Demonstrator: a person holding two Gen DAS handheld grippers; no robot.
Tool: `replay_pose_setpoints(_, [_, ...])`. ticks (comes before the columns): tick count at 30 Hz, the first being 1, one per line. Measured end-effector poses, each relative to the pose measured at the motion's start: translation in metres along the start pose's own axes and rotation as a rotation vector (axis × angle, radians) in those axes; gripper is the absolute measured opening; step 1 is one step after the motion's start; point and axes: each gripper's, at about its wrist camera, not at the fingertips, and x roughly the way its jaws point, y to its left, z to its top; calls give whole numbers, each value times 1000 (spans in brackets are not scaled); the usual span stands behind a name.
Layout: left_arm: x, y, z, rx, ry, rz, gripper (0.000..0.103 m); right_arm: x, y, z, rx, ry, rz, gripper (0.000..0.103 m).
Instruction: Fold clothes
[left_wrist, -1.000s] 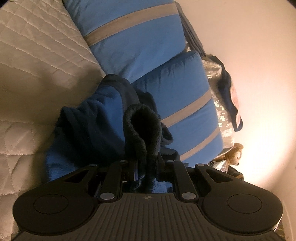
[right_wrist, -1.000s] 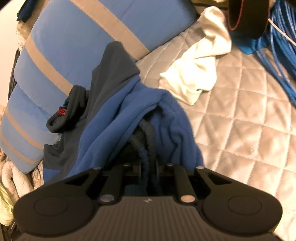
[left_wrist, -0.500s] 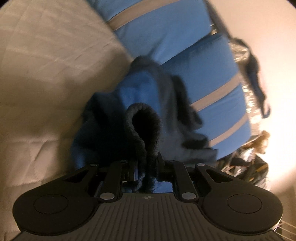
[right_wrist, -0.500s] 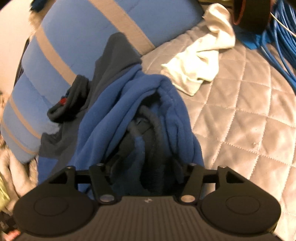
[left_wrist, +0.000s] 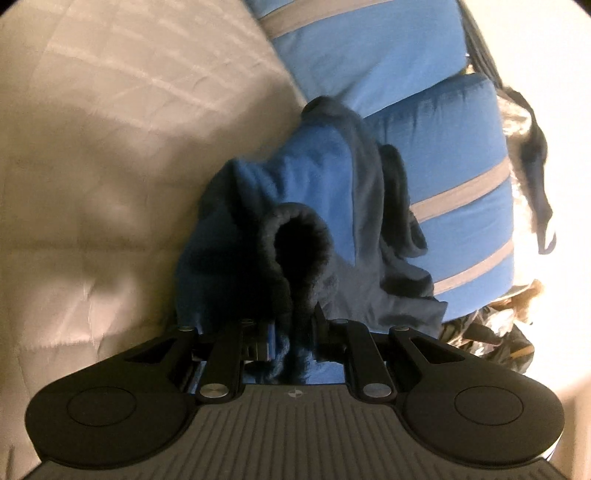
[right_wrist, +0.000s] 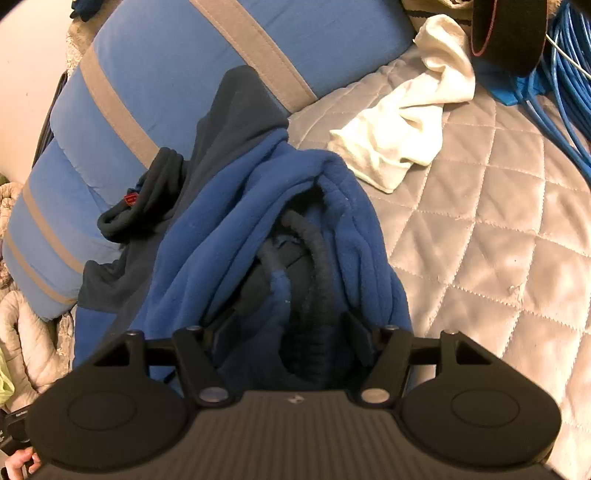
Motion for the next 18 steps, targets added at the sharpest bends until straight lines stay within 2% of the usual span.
replay_pose_setpoints(5, [7, -7, 4, 64, -10, 79, 17, -2, -2, 0, 19, -6, 8, 73])
replay_pose_setpoints(9, [8, -7, 2, 80, -6, 107, 22, -4, -8, 2, 67, -14, 33, 75])
replay_pose_setpoints(13, [7, -9, 0, 94, -13, 109, 22, -2, -15, 8, 112, -29, 61, 75])
replay_pose_setpoints(18, [8, -10, -1, 105, -26, 103, 22, 6, -8, 18, 61, -67, 46, 73])
